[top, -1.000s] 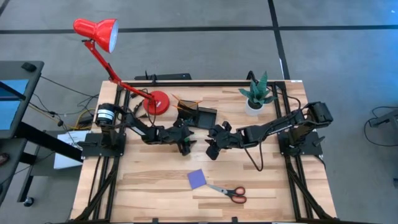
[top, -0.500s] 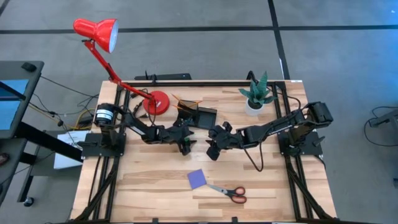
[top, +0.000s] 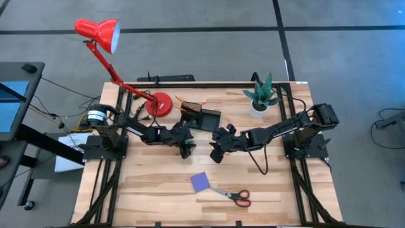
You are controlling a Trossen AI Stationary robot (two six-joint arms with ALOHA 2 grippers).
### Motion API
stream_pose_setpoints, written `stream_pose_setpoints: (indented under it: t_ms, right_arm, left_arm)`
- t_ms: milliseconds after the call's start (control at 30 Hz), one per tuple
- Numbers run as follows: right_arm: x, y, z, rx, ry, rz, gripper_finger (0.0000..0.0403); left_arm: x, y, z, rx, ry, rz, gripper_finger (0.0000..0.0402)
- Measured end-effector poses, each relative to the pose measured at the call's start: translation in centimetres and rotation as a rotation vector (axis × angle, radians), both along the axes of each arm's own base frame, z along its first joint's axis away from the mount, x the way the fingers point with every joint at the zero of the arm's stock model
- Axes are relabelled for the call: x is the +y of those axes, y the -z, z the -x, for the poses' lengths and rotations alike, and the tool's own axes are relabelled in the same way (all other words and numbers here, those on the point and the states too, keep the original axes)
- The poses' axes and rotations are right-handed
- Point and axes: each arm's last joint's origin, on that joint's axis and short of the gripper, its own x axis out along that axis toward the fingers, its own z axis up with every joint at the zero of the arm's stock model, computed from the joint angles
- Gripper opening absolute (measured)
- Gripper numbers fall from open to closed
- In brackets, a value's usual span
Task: Pick and place office supplies into organizer
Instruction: Put the green eraser into the black desk organizer
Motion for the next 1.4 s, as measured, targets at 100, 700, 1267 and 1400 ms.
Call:
stream_pose_setpoints:
  t_ms: [100,700,1267,1400]
  right_arm:
    - [0.0,0.0,0.0,0.000,0.000,0.000,0.0113]
    - [0.0,0.0,0.0,-0.005,0.001,-0.001,0.0113]
    - [0.0,0.0,0.0,-0.007,0.001,-0.001,0.0113]
    - [0.0,0.0,0.0,-0.007,0.001,-0.001,0.0113]
  left_arm:
    - [-0.2,-0.4,0.5,0.037,0.000,-0.014,0.0217]
    - [-1.4,-0.1,0.9,0.079,-0.077,-0.018,0.0204]
    - [-1.3,-0.2,1.0,0.068,-0.141,-0.011,0.0026]
    - [-1.3,-0.5,0.9,0.034,-0.129,-0.017,0.0025]
